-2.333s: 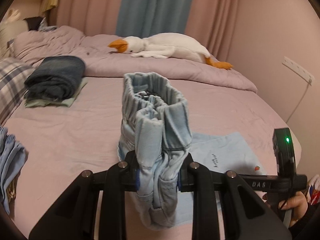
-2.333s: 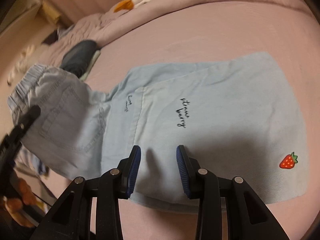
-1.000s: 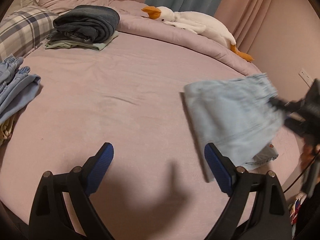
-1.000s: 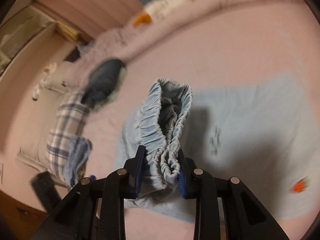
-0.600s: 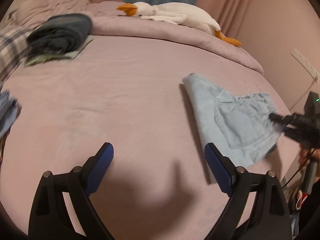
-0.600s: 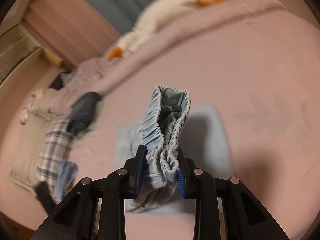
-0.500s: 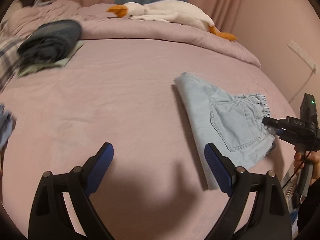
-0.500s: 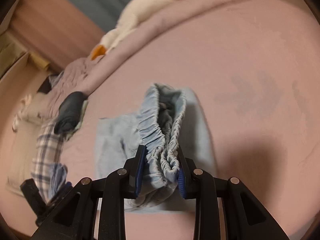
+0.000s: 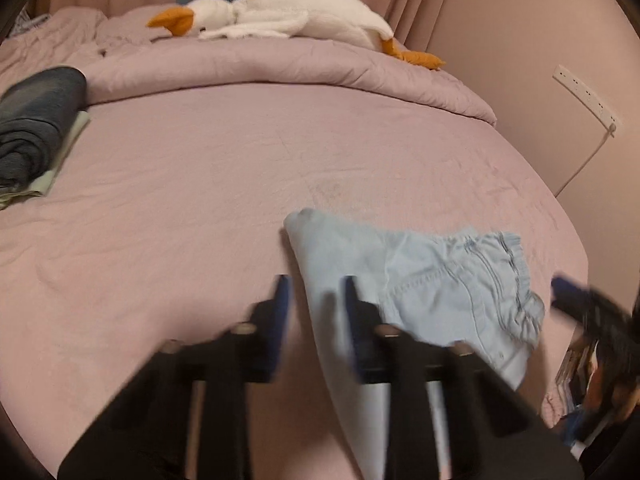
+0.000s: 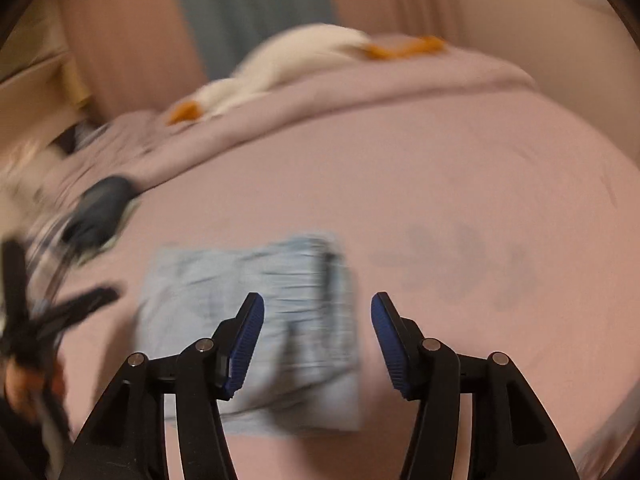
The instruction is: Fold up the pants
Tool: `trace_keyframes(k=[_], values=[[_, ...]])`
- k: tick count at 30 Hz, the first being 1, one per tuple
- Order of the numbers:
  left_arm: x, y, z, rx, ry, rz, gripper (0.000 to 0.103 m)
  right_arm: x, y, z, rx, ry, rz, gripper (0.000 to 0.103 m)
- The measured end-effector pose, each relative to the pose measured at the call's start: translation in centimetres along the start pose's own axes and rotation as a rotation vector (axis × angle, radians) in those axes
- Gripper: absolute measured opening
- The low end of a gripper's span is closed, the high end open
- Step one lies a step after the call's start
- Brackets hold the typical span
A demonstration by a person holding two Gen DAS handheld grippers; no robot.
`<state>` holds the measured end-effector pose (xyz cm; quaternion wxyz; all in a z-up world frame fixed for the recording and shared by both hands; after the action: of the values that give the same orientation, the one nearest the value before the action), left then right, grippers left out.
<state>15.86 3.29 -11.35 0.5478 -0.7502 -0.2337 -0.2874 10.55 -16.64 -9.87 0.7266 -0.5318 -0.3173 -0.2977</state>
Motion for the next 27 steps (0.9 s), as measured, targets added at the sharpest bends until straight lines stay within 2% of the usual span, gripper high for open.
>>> trace_keyframes(k=[2,4,6,7,9,13,15,18,21,24,26,27], values=[[0.7,0.8,0.0,-0.021,0.001,0.007,0.012,-0.6,0.4,3.3,0.076,-0.094,0.021,0.056],[1.4,1.3,-0.4,-0.05,0.026,0.004,0.011,-1.8,1.0,6.6,0.153,-0.168,0.048,0.046],[1.7,1.8,-0.9,-0.081,0.054,0.008,0.011,-3.3,1.9,10.5,0.253,-0.244,0.078,0.032],[1.9,2.4,-1.2,-0.094,0.075,0.022,0.012,-4.0,2.2,11.8,0.28,-0.286,0.091,0.029],[1.7,4.1,-1.4,-0.063,0.128,0.066,0.011,-5.6,3.0,15.3,0.324,-0.41,0.12,0.022],[0.7,6.8,-0.7,-0.018,0.17,0.126,0.008,-8.5,4.2,18.2,0.35,-0.539,0.177,0.02],[0.5,7.4,-0.7,-0.013,0.181,0.123,0.008,-10.6,5.2,18.6,0.304,-0.61,0.234,0.019],[0.7,7.6,-0.6,-0.004,0.178,0.1,0.009,-12.1,5.1,18.6,0.262,-0.693,0.196,0.019],[1.2,7.2,-0.1,-0.001,0.112,0.092,0.009,-11.7,5.2,19.1,0.265,-0.659,0.225,0.019],[1.0,5.4,-0.6,0.028,0.128,0.057,0.009,-10.6,4.2,18.1,0.338,-0.546,0.249,0.019],[0.5,3.5,-1.2,0.021,0.151,0.028,0.012,-9.3,3.3,16.9,0.37,-0.455,0.229,0.019],[0.1,2.9,-1.5,0.006,0.152,0.019,0.012,-8.0,2.4,15.7,0.363,-0.407,0.191,0.019]])
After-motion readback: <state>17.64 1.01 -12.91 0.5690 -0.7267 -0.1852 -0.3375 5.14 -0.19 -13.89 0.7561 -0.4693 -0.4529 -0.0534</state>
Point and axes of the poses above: each gripper's, at about its wrist camera, not at the fingertips, and y roughly the way its jaws point, z to its left, x to its top, the point moved 5 cm from there along y, roughly the way its jaws point, and after that the axes turned 4 degrees about -z, right-handed, at the moved point
